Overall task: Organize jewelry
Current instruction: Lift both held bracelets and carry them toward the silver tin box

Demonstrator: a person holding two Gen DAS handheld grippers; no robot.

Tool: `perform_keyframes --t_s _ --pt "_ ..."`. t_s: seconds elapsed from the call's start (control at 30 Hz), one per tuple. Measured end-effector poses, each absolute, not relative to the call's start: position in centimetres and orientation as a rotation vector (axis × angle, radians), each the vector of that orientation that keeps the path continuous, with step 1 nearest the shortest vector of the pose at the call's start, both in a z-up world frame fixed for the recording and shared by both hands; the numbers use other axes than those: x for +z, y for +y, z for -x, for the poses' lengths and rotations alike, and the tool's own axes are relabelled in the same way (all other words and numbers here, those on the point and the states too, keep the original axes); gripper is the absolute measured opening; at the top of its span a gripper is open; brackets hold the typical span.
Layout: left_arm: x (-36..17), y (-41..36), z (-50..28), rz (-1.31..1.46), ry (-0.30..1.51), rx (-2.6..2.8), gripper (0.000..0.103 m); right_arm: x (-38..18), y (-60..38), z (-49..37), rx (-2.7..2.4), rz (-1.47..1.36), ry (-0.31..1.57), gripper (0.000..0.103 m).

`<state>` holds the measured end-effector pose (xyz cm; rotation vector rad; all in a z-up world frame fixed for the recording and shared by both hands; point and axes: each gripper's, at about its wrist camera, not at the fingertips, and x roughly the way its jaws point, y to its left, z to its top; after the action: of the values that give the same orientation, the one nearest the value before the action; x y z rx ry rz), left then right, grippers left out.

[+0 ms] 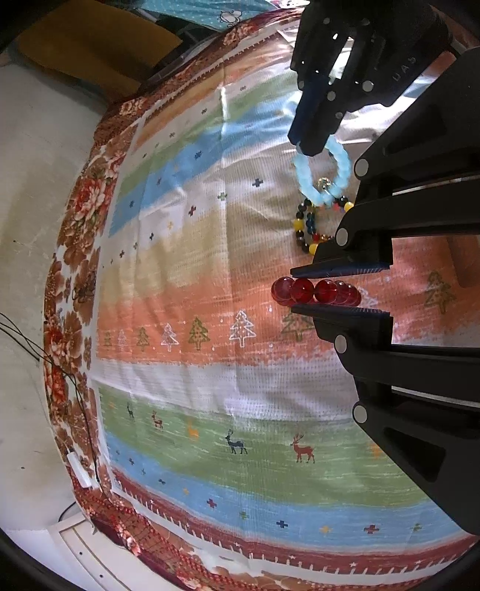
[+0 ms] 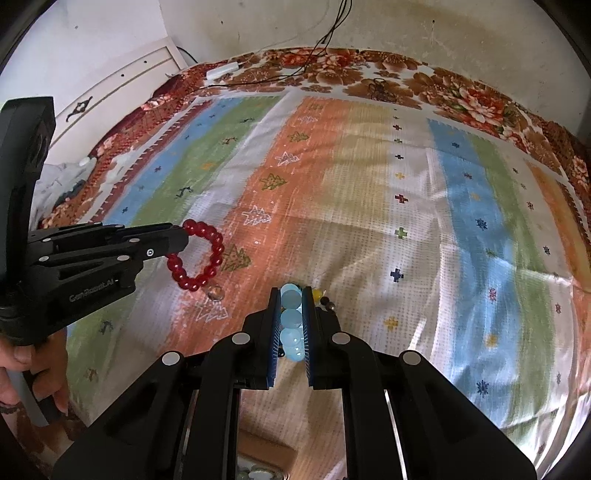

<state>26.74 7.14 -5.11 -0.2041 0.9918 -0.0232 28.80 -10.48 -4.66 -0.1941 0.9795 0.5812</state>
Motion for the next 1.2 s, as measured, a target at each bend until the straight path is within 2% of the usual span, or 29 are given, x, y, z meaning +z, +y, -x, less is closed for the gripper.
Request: perform_keyframes --t_s 1.2 --pt "-1.0 3.0 -18.1 0.251 0.885 -0.141 0.013 -0.8 -12.9 -20.3 0.659 0.187 0.891 0.012"
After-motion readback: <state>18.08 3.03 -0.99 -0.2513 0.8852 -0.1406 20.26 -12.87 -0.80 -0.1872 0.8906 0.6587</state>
